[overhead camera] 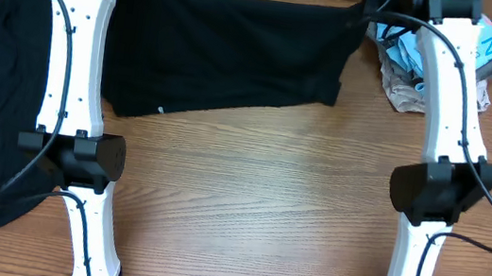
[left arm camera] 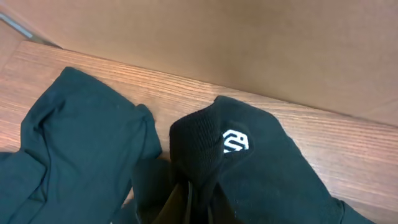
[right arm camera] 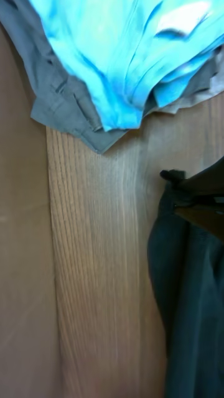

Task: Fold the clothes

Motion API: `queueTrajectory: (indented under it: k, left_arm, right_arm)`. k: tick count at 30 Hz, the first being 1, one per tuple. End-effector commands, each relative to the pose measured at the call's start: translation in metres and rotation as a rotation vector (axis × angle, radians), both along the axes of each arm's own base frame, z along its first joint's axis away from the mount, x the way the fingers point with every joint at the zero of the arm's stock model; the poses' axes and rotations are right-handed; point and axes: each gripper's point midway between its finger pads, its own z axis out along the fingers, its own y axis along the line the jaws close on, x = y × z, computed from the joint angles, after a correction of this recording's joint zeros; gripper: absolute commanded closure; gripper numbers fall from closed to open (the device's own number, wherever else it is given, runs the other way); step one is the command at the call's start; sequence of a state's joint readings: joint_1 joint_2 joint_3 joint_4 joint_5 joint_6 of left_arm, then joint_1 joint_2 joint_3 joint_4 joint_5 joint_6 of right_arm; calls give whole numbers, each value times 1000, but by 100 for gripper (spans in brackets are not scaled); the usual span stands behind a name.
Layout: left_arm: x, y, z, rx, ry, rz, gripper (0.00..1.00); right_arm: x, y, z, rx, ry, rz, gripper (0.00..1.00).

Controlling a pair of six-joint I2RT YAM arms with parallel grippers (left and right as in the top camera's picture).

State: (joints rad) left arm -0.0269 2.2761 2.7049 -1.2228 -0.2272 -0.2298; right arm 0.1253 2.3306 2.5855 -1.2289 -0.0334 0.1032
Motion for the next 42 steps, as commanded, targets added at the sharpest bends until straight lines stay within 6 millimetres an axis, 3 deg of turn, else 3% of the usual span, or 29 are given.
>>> queueTrajectory:
  k: [1, 11, 27, 29, 31, 33, 37, 42]
  left_arm:
    - [2, 1, -21, 39, 43, 9, 96]
    - [-13, 6, -111, 41, 260, 63, 95]
    - [-52, 34, -167, 91, 468, 127, 94]
    - [-61, 37, -172, 93, 505, 131, 90]
    - [-69, 39, -176, 94, 542, 134, 78]
    - [-76, 42, -178, 94, 571, 138, 73]
    - [-92, 46, -181, 92, 639, 146, 69]
    - [-102, 50, -182, 82, 672, 168, 50]
  right_arm:
    - [11, -4, -10, -14, -9, -7, 96]
    - [2, -5, -53, -26, 113, -5, 96]
    - [-37, 3, -133, 10, 360, 22, 95]
    - [-43, 5, -138, 24, 388, 29, 87]
    - [-47, 7, -141, 34, 406, 35, 66]
    - [-49, 9, -141, 44, 415, 40, 54]
    - [-54, 14, -142, 69, 434, 52, 40]
    - [-52, 14, -145, 73, 432, 53, 31]
